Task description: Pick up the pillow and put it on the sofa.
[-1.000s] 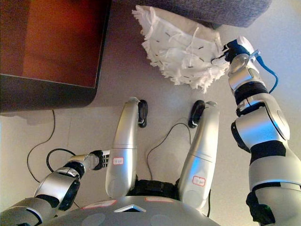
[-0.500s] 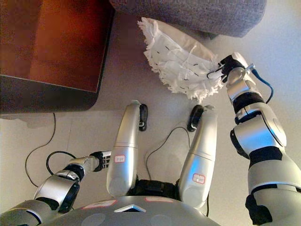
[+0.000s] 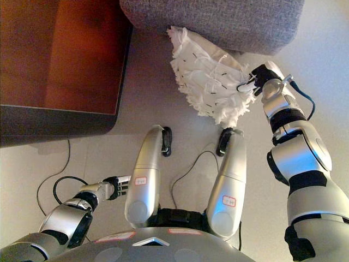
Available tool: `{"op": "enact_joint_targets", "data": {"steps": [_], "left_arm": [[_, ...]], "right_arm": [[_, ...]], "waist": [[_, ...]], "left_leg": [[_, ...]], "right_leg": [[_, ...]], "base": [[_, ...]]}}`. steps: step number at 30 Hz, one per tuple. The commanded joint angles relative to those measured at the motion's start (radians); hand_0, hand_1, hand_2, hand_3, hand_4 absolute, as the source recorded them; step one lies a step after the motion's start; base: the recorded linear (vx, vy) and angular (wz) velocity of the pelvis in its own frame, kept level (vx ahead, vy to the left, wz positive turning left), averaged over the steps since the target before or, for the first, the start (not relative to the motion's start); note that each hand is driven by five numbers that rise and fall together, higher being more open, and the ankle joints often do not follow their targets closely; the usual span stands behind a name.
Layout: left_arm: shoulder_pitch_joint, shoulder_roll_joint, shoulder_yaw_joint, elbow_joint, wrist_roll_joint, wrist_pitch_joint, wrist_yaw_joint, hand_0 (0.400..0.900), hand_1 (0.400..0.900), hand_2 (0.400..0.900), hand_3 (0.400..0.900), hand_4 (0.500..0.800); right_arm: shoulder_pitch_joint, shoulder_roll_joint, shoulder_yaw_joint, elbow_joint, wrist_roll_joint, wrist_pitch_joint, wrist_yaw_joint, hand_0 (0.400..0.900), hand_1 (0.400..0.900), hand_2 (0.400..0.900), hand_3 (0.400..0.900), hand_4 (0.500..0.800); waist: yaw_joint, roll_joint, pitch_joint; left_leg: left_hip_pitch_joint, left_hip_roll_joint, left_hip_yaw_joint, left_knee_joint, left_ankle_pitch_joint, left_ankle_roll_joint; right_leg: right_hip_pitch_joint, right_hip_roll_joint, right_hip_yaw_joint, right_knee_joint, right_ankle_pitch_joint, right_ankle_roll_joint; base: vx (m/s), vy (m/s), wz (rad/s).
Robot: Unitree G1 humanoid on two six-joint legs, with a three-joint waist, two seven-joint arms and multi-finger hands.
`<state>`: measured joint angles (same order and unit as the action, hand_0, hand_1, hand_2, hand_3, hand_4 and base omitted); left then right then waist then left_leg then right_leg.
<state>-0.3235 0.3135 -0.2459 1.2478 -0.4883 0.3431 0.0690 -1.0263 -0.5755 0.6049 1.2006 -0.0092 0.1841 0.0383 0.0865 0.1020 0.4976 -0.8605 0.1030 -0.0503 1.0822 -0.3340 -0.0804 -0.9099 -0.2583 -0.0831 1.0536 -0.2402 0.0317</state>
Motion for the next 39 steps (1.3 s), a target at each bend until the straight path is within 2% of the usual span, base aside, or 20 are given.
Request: {"op": "enact_joint_targets", "data": {"steps": [1, 8, 9, 14, 23, 29, 32, 33, 35, 37, 39], "left_arm": [[0.064, 0.032, -0.037, 0.050, -0.026, 0.021, 0.027, 0.900, 0.900, 0.900, 0.900, 0.800], [0.090, 0.042, -0.027, 0.049, 0.012, 0.026, 0.009, 0.900, 0.900, 0.900, 0.900, 0.800], [0.092, 0.043, -0.025, 0.047, 0.015, 0.025, 0.009, 0.900, 0.900, 0.900, 0.900, 0.800], [0.099, 0.051, -0.021, 0.036, 0.028, 0.033, 0.011, 0.900, 0.900, 0.900, 0.900, 0.800], [0.127, 0.065, 0.001, 0.022, 0.051, 0.048, 0.016, 0.900, 0.900, 0.900, 0.900, 0.800], [0.181, 0.075, 0.047, 0.014, 0.103, 0.064, 0.013, 0.900, 0.900, 0.900, 0.900, 0.800], [0.196, 0.080, 0.066, 0.007, 0.127, 0.073, 0.004, 0.900, 0.900, 0.900, 0.900, 0.800], [0.203, 0.080, 0.070, 0.004, 0.136, 0.076, -0.002, 0.900, 0.900, 0.900, 0.900, 0.800], [0.215, 0.081, 0.075, -0.006, 0.144, 0.073, -0.014, 0.900, 0.900, 0.900, 0.900, 0.800], [0.222, 0.080, 0.078, -0.013, 0.158, 0.068, -0.037, 0.900, 0.900, 0.900, 0.900, 0.800], [0.231, 0.078, 0.083, -0.016, 0.160, 0.061, -0.045, 0.900, 0.900, 0.900, 0.900, 0.800]], "right_arm": [[-0.020, -0.063, -0.036, -0.110, 0.052, -0.110, -0.008, 0.400, 0.400, 0.400, 0.400, 0.500], [0.043, -0.087, -0.059, -0.195, 0.080, -0.159, 0.029, 0.400, 0.400, 0.400, 0.400, 0.500], [0.049, -0.091, -0.062, -0.209, 0.078, -0.163, 0.034, 0.400, 0.400, 0.400, 0.400, 0.500], [0.083, -0.117, -0.071, -0.293, 0.100, -0.169, 0.070, 0.400, 0.400, 0.400, 0.400, 0.500], [0.153, -0.159, -0.089, -0.437, 0.104, -0.179, 0.129, 0.400, 0.400, 0.400, 0.400, 0.500], [0.175, -0.183, -0.103, -0.581, 0.087, -0.139, 0.173, 0.400, 0.400, 0.400, 0.400, 0.500], [0.164, -0.189, -0.098, -0.625, 0.085, -0.112, 0.202, 0.400, 0.400, 0.400, 0.400, 0.500], [0.159, -0.193, -0.095, -0.633, 0.087, -0.109, 0.204, 0.400, 0.400, 0.400, 0.400, 0.500], [0.146, -0.207, -0.092, -0.647, 0.091, -0.111, 0.215, 0.400, 0.400, 0.400, 0.400, 0.500], [0.133, -0.229, -0.085, -0.657, 0.096, -0.115, 0.225, 0.400, 0.400, 0.400, 0.400, 0.500], [0.118, -0.248, -0.075, -0.660, 0.101, -0.122, 0.235, 0.400, 0.400, 0.400, 0.400, 0.500]], "waist": [[0.028, -0.045, -0.074], [0.028, -0.073, -0.117], [0.026, -0.079, -0.127], [0.022, -0.098, -0.153], [0.011, -0.126, -0.216], [0.013, -0.136, -0.308], [0.014, -0.149, -0.339], [0.013, -0.155, -0.343], [0.014, -0.169, -0.340], [0.020, -0.194, -0.334], [0.027, -0.205, -0.338]], "left_leg": [[0.106, 0.021, 0.018, -0.138, 0.069, 0.032], [0.236, 0.030, 0.031, -0.295, 0.110, 0.019], [0.246, 0.028, 0.036, -0.337, 0.150, 0.023], [0.339, 0.041, 0.042, -0.434, 0.178, 0.014], [0.549, 0.069, 0.044, -0.656, 0.260, -0.012], [0.721, 0.094, 0.062, -0.847, 0.320, -0.028], [0.763, 0.111, 0.059, -0.867, 0.337, -0.032], [0.765, 0.123, 0.059, -0.852, 0.361, -0.037], [0.745, 0.146, 0.059, -0.779, 0.452, -0.051], [0.717, 0.138, 0.067, -0.689, 0.451, -0.027], [0.707, 0.127, 0.077, -0.664, 0.449, -0.019]], "right_leg": [[0.135, -0.025, 0.000, -0.134, 0.034, -0.011], [0.276, -0.029, -0.036, -0.277, 0.059, -0.006], [0.290, -0.029, -0.046, -0.319, 0.093, -0.012], [0.390, -0.023, -0.066, -0.414, 0.112, -0.005], [0.620, 0.034, -0.094, -0.635, 0.141, 0.007], [0.798, 0.089, -0.120, -0.777, 0.138, 0.013], [0.851, 0.123, -0.108, -0.809, 0.128, -0.001], [0.865, 0.135, -0.102, -0.821, 0.127, -0.009], [0.903, 0.155, -0.103, -0.853, 0.137, -0.025], [0.932, 0.147, -0.111, -0.887, 0.160, -0.031], [0.953, 0.147, -0.119, -0.911, 0.172, -0.032]], "base": [[0.02, -0.033, 0.03], [0.08, -0.048, 0.02], [0.06, -0.061, 0.01], [0.07, -0.071, 0.00], [0.10, -0.096, 0.01], [0.17, -0.122, -0.03], [0.12, -0.177, 0.01], [0.09, -0.198, 0.06], [0.04, -0.190, 0.09], [0.03, -0.196, 0.09], [0.05, -0.129, 0.03]]}}
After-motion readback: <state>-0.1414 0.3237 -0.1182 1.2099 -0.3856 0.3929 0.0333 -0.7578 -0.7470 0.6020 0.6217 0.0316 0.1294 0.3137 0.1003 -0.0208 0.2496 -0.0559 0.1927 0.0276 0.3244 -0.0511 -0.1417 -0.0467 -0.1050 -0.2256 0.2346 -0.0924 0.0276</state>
